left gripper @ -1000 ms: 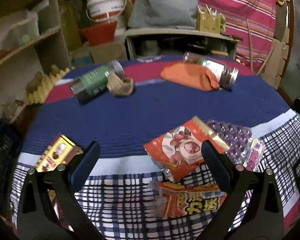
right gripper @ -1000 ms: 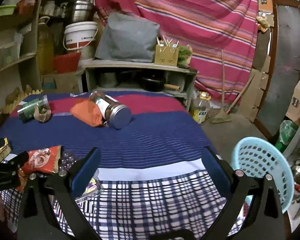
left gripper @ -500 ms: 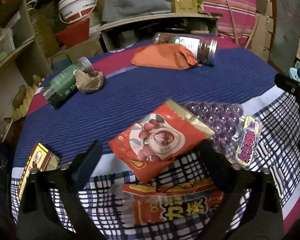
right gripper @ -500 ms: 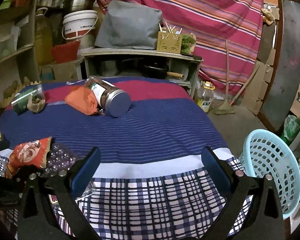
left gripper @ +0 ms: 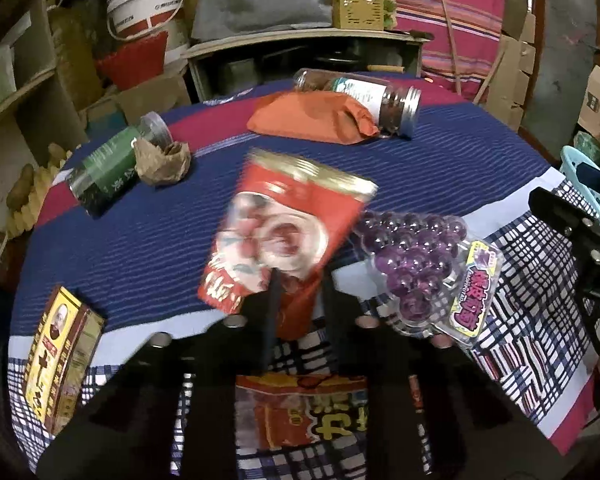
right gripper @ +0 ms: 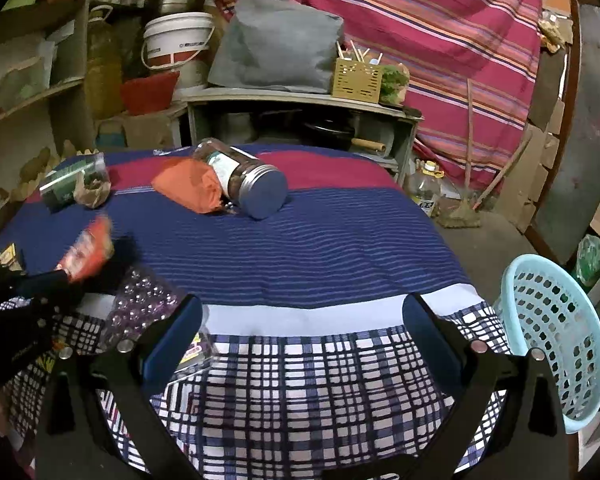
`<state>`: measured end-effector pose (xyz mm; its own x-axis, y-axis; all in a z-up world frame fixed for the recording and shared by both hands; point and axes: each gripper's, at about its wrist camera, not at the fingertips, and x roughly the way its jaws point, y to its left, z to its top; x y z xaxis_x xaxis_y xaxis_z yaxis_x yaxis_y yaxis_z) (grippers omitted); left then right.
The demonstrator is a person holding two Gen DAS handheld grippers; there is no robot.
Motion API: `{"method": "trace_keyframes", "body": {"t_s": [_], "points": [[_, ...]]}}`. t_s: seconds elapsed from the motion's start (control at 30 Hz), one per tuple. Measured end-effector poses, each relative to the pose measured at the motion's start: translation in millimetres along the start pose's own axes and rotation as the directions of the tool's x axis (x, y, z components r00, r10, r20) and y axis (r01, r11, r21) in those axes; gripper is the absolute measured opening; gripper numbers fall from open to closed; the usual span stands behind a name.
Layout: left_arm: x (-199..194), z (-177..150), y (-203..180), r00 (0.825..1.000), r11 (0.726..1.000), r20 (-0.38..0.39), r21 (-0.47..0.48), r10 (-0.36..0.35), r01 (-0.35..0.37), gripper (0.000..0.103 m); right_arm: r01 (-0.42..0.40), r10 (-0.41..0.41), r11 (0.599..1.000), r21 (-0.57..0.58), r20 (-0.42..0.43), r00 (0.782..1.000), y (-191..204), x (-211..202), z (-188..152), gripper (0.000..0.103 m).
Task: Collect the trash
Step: 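Grasp the red snack bag on the table with the left tool, then grasp the red-yellow snack packet with the right tool while the left tool holds the red bag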
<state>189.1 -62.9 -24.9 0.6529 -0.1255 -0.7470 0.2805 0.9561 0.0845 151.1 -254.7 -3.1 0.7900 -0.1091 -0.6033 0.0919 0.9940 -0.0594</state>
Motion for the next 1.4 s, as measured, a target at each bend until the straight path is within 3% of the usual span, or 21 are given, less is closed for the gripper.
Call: {"method": "trace_keyframes", "body": {"t_s": [0.13,0.33,0.67,1.03,1.3,1.4], "points": [[-5.8,1.8,3.2,0.999,0.999,0.026,0.013,0.044,-0.045,0.008,-0.012,0.012,1.0,0.008,0.003,1.0,0.2,-3.7,-0.5,0.098],[-19.1,3.2,31.2,0.995,0.996,0.059,-0.043,0.077,-0.075,0.005,-0.053,0.054,0.998,-0.029,0.007,0.999,15.8,-11.9,-3.7,0.098],[-55.3,-5.2,74.3,0.987,0.979,0.106,-0.18,0.119,-0.099,0.005,-0.229,0.233,0.958,-0.173,0.005,0.972,84.5,-41.1,-23.7,0.098],[-64.6,-10.4,89.2,0.981,0.969,0.11,-0.21,0.157,-0.131,0.005,-0.277,0.263,0.925,-0.261,-0.088,0.961,120.7,-23.0,-43.1,0.098],[-60.9,-7.7,92.2,0.981,0.965,0.1,-0.218,0.168,-0.143,0.005,-0.353,0.311,0.904,-0.242,-0.194,0.93,129.5,0.7,-39.2,0.097],[-59.4,-6.4,91.9,0.981,0.964,0.095,-0.222,0.17,-0.146,0.005,-0.348,0.302,0.902,-0.257,-0.2,0.932,135.0,2.0,-38.7,0.086]]}}
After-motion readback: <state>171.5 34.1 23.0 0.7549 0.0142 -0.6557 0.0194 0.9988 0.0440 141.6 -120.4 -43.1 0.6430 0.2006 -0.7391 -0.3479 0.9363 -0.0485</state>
